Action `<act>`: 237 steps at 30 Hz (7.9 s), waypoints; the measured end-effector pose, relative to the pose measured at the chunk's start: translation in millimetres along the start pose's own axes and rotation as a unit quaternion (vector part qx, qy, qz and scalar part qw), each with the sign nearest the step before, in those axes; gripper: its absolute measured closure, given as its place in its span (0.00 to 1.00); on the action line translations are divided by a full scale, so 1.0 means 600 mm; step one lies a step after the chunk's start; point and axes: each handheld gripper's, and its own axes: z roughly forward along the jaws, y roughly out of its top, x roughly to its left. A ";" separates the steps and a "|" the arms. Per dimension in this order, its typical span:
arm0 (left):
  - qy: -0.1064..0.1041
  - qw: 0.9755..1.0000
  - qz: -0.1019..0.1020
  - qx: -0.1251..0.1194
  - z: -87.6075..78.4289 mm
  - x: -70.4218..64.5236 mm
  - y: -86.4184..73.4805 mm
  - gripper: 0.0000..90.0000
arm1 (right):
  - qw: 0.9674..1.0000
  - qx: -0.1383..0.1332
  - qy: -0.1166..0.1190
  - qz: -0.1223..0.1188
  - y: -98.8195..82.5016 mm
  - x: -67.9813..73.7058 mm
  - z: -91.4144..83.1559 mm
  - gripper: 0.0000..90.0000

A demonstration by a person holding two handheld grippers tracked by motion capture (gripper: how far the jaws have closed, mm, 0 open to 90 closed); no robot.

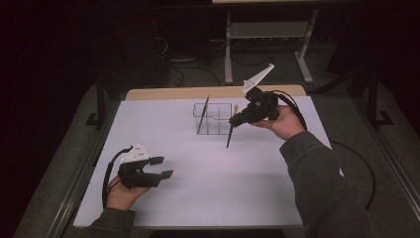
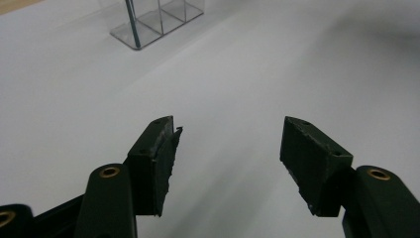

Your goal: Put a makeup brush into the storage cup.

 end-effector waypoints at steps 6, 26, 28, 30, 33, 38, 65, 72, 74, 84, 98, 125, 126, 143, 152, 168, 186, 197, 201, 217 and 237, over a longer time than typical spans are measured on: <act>0.004 1.000 0.001 -0.002 -0.002 0.001 -0.002 0.39 | 1.000 0.009 -0.008 0.002 0.017 -0.009 -0.005 0.92; 0.005 1.000 0.004 0.001 -0.004 0.002 -0.001 0.37 | 0.999 0.013 -0.028 0.005 0.057 -0.034 -0.025 0.92; 0.005 1.000 0.003 0.002 -0.004 0.001 -0.001 0.37 | 0.999 0.015 -0.030 0.007 0.062 -0.037 -0.024 0.92; 0.005 1.000 0.011 0.006 -0.003 0.001 -0.001 0.37 | 0.999 0.017 -0.034 0.006 0.066 -0.041 -0.024 0.92; 0.006 1.000 0.013 0.009 -0.001 -0.002 0.000 0.36 | 0.999 0.017 -0.037 0.006 0.075 -0.047 -0.024 0.92; 0.003 1.000 0.019 0.006 0.000 -0.004 0.001 0.36 | 0.999 0.015 -0.045 0.004 0.086 -0.055 -0.024 0.92; 0.006 1.000 0.012 -0.005 -0.002 -0.003 0.002 0.35 | 0.998 0.018 -0.067 0.013 0.140 -0.103 0.004 0.92; 0.007 1.000 0.013 -0.005 -0.003 -0.002 0.001 0.34 | 0.997 0.019 -0.071 0.020 0.144 -0.113 0.015 0.92; 0.007 1.000 0.013 -0.006 -0.003 -0.002 0.002 0.34 | 0.997 0.019 -0.072 0.022 0.143 -0.116 0.019 0.92; 0.008 1.000 0.021 0.001 -0.003 -0.002 0.002 0.34 | 0.996 0.022 -0.077 0.029 0.142 -0.126 0.031 0.92; 0.006 1.000 0.018 0.002 -0.003 -0.003 0.002 0.34 | 0.996 0.028 -0.074 0.041 0.136 -0.133 0.045 0.92; 0.007 1.000 0.020 0.003 -0.002 -0.005 0.000 0.33 | 0.996 0.023 -0.073 0.054 0.114 -0.139 0.064 0.92; 0.007 1.000 0.020 0.003 -0.002 -0.005 0.000 0.33 | 0.995 0.023 -0.073 0.056 0.114 -0.138 0.065 0.92; 0.008 1.000 0.024 0.007 -0.002 -0.006 0.000 0.33 | 0.995 0.017 -0.078 0.062 0.100 -0.142 0.075 0.92; 0.008 1.000 0.023 0.009 -0.001 -0.007 0.000 0.33 | 0.995 0.017 -0.078 0.067 0.093 -0.142 0.079 0.92; 0.009 1.000 0.024 0.010 -0.001 -0.007 0.000 0.33 | 0.994 0.010 -0.081 0.070 0.078 -0.143 0.088 0.92; 0.012 0.999 0.028 0.013 -0.003 -0.006 0.000 0.33 | 0.994 0.012 -0.081 0.070 0.074 -0.144 0.096 0.92; 0.011 1.000 0.026 0.013 -0.002 -0.006 0.000 0.33 | 0.994 0.013 -0.083 0.075 0.066 -0.145 0.101 0.92; 0.011 1.000 0.026 0.014 -0.001 -0.006 -0.001 0.33 | 0.994 0.011 -0.083 0.073 0.065 -0.147 0.103 0.92; 0.011 1.000 0.025 0.011 -0.001 -0.006 -0.001 0.33 | 0.994 0.014 -0.082 0.077 0.057 -0.149 0.116 0.92; 0.010 1.000 0.023 0.011 -0.001 -0.005 -0.002 0.33 | 0.992 0.023 -0.083 0.092 0.052 -0.151 0.128 0.83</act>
